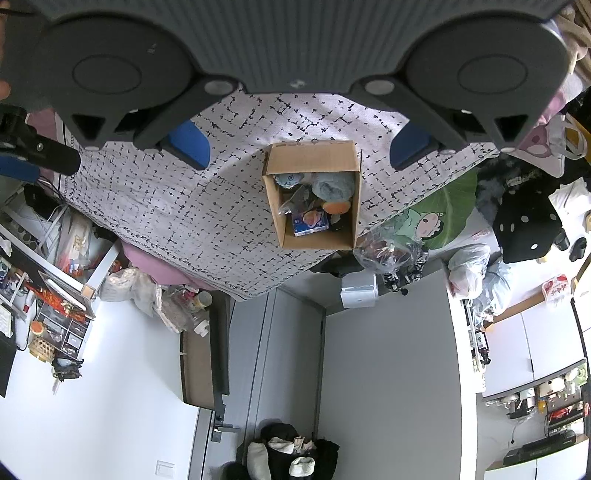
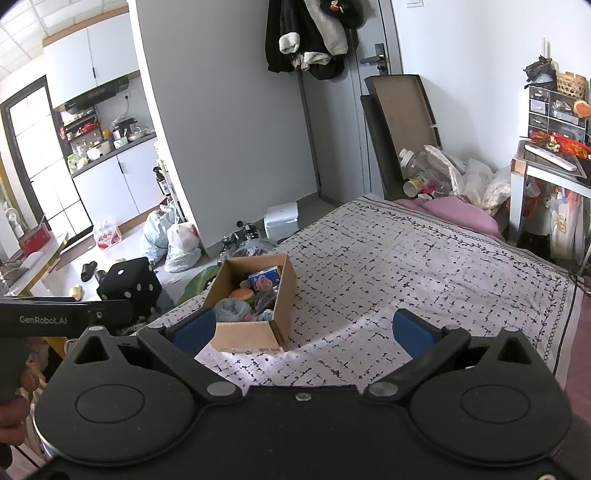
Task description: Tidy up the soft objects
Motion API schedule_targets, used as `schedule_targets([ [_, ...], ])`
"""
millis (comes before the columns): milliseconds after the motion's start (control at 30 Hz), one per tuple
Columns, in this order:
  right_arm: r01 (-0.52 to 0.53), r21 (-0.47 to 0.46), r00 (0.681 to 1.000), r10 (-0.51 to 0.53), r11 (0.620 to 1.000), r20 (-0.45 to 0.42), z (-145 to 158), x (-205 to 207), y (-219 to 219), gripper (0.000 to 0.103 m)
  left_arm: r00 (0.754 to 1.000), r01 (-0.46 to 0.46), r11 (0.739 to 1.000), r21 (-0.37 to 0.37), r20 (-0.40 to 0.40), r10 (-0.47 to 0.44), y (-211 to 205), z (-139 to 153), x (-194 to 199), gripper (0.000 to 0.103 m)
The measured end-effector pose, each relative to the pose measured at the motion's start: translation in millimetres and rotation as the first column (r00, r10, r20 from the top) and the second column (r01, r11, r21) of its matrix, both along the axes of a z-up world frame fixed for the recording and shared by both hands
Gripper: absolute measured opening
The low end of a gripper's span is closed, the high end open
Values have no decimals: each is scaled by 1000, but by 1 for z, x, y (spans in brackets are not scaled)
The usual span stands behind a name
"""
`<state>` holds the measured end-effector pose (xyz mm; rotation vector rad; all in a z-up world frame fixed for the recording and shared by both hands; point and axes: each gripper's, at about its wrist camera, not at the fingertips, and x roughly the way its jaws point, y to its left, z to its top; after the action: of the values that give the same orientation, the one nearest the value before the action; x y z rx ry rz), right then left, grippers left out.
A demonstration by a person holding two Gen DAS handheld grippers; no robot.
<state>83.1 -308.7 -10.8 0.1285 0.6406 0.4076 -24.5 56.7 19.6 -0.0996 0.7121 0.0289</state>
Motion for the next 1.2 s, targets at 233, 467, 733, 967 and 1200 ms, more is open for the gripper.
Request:
schedule_targets([
  [233, 0, -1, 1000, 0, 1000, -4, -1, 0, 1, 103, 1000, 8, 1000, 1, 0, -8, -1, 0, -1, 103],
  [467, -4, -3, 1000, 4, 1000, -10, -2, 0, 3, 103, 1000, 10, 1000, -2, 0, -10, 0, 0, -1, 103],
  [733, -7, -7, 1000, 6, 1000, -13, -4, 2, 5, 103, 1000, 11, 1000, -8, 1, -11, 1, -2, -1, 103],
  [967, 2, -9, 1000, -2, 1000, -15, -7, 3, 6, 103, 1000, 9, 1000, -5, 15, -9, 0, -5, -1, 103],
  [1200, 9, -10, 1000, -9, 1000, -20, -10, 6, 7, 103, 999, 29, 999, -14, 22, -29, -2, -9, 5, 103],
])
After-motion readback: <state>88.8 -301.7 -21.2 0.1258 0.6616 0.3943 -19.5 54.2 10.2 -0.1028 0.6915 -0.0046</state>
